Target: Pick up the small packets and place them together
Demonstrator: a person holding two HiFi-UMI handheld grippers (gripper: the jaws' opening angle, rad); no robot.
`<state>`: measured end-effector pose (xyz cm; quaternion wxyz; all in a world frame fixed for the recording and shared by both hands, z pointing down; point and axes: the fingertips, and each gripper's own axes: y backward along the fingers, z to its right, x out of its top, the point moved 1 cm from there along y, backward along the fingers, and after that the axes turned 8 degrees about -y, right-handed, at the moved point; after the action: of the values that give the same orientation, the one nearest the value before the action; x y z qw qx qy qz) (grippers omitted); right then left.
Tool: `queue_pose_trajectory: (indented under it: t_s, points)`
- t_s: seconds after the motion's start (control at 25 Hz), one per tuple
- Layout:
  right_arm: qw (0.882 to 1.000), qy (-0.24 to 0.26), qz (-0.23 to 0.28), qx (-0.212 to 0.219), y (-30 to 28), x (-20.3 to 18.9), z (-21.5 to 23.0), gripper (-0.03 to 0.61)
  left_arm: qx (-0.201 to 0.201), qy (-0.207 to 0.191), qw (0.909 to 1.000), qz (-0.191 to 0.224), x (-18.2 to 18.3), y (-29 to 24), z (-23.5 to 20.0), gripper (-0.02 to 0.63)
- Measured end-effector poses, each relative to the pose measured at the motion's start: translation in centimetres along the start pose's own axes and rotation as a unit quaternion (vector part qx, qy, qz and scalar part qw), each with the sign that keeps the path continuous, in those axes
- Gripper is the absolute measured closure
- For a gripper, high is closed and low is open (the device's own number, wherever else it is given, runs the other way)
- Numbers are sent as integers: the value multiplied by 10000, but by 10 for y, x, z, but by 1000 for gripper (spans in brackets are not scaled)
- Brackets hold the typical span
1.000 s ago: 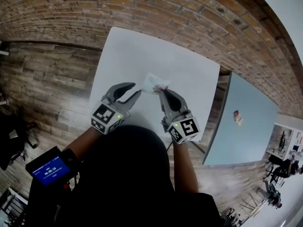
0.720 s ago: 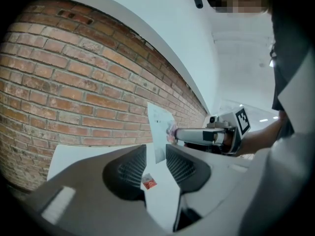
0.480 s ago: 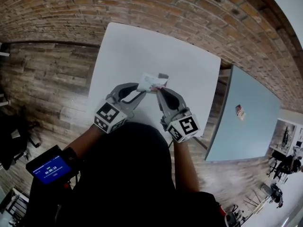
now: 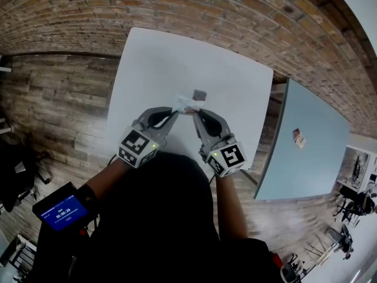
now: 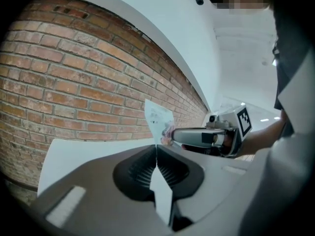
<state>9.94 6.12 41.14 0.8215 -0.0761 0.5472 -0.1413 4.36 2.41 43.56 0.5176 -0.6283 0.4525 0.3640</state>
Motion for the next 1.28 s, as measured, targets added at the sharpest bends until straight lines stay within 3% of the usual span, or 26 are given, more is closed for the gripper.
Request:
queue_pose_trajectory:
  t_s: [0.36, 0.68, 0.76, 0.92, 1.12, 1.28]
  points:
    - [9991, -428, -80, -23, 1, -15, 23, 463, -34, 208, 9998, 1, 1, -6, -2, 611]
    - [9930, -1157, 95, 228, 4, -16, 45, 388, -574, 155, 9982, 67, 2, -14, 15, 612]
    - [9928, -1119, 71, 426, 4, -15, 43, 374, -662, 207, 9976, 71, 2, -13, 19, 612]
    - [9834, -1208, -131, 1348, 6, -22, 25, 367, -780, 274, 9965, 107, 4, -13, 26, 612]
    - [9804, -1304, -167, 1469, 7, -33, 30, 362, -948, 179, 9952, 147, 8, -15, 35, 612]
    - [9596, -1706, -367, 2206, 8, -38, 15, 368, -1136, 234, 9932, 90, 4, -12, 40, 612]
